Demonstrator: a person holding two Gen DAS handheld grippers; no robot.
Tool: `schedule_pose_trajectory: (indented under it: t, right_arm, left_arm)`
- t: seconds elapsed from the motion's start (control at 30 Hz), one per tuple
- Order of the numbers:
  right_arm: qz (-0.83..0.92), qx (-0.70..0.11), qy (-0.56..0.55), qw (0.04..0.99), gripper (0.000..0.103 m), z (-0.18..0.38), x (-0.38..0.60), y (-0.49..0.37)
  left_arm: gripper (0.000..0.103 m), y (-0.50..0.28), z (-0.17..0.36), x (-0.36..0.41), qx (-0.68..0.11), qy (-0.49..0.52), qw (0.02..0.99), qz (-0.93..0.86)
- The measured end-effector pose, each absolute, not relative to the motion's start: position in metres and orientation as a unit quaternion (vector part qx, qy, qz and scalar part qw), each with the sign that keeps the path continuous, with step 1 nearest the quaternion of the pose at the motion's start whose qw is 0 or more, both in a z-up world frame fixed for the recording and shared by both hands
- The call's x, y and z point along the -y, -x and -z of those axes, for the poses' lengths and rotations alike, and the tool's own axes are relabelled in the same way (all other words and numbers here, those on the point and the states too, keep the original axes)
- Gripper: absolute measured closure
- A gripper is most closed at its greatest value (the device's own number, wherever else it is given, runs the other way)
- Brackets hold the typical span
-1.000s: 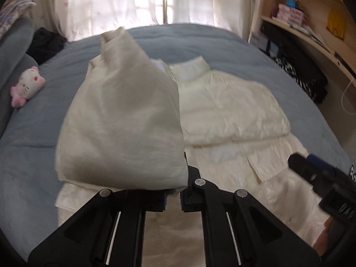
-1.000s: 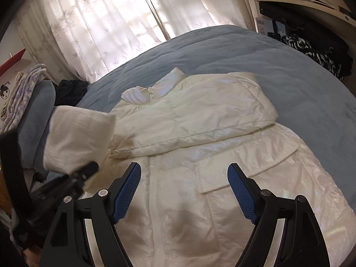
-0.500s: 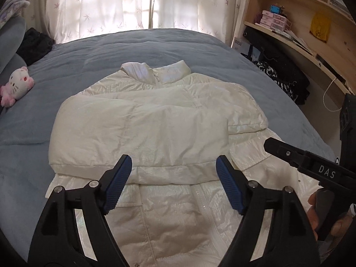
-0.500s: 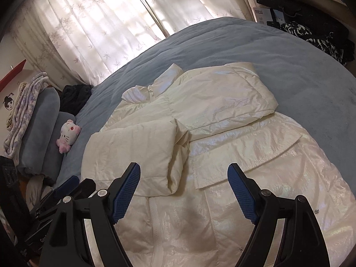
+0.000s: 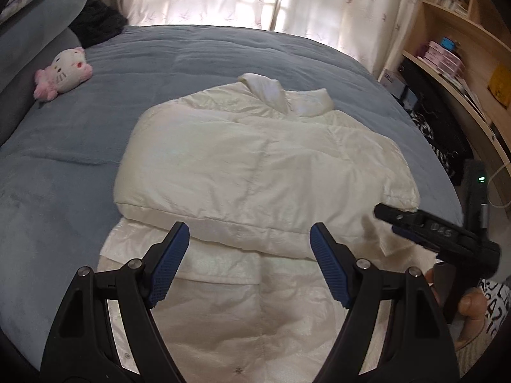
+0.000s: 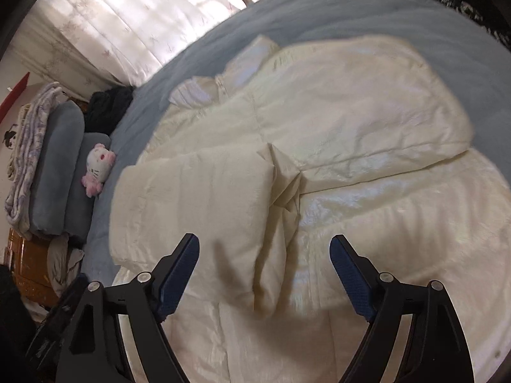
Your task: Fold large clothes
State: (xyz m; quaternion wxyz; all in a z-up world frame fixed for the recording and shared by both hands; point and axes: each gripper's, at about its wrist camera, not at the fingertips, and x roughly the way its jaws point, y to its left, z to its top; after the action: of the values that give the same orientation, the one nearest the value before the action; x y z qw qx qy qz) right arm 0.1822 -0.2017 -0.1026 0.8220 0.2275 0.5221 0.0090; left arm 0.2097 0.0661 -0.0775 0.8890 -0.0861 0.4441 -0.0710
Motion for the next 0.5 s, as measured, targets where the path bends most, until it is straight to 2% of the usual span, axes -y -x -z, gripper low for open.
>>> schedule_pose_trajectory:
  t: [0.03, 0.1, 0.17, 0.2, 0.27, 0.4, 0.5]
  right_arm:
    - [-0.013, -0.531, -0.232, 0.815, 0.024, 0.112, 0.199, -0.190]
    - [-0.023, -0.551, -0.232, 0.801, 0.058, 0.128, 0.192, -0.201]
    - [-0.041, -0.556, -0.231, 0.797, 0.081, 0.129, 0.183, -0.204]
    - [-0.045, -0.548, -0.217, 0.807, 0.090, 0.120, 0.177, -0.203]
    - [-0.063, -0.520, -0.184, 0.832, 0.093, 0.090, 0.163, -0.201]
    - [-0.094, -0.440, -0.131, 0.883, 0.093, 0.021, 0.142, -0.207]
    - [-0.078, -0.395, -0.086, 0.911, 0.093, -0.006, 0.137, -0.225]
  left_arm:
    - [0.027, -0.212, 0.076, -0.071, -0.443, 0.088, 0.890, 0.066]
    - [0.027, -0.215, 0.073, -0.075, -0.438, 0.088, 0.893, 0.058]
    - [0.027, -0.219, 0.069, -0.081, -0.433, 0.085, 0.896, 0.047]
    - [0.027, -0.221, 0.067, -0.083, -0.431, 0.086, 0.897, 0.044]
    - [0.027, -0.226, 0.063, -0.087, -0.426, 0.089, 0.899, 0.040]
    - [0.027, -0.240, 0.054, -0.088, -0.414, 0.093, 0.905, 0.031]
    - [0.027, -0.256, 0.045, -0.086, -0.392, 0.090, 0.915, 0.022]
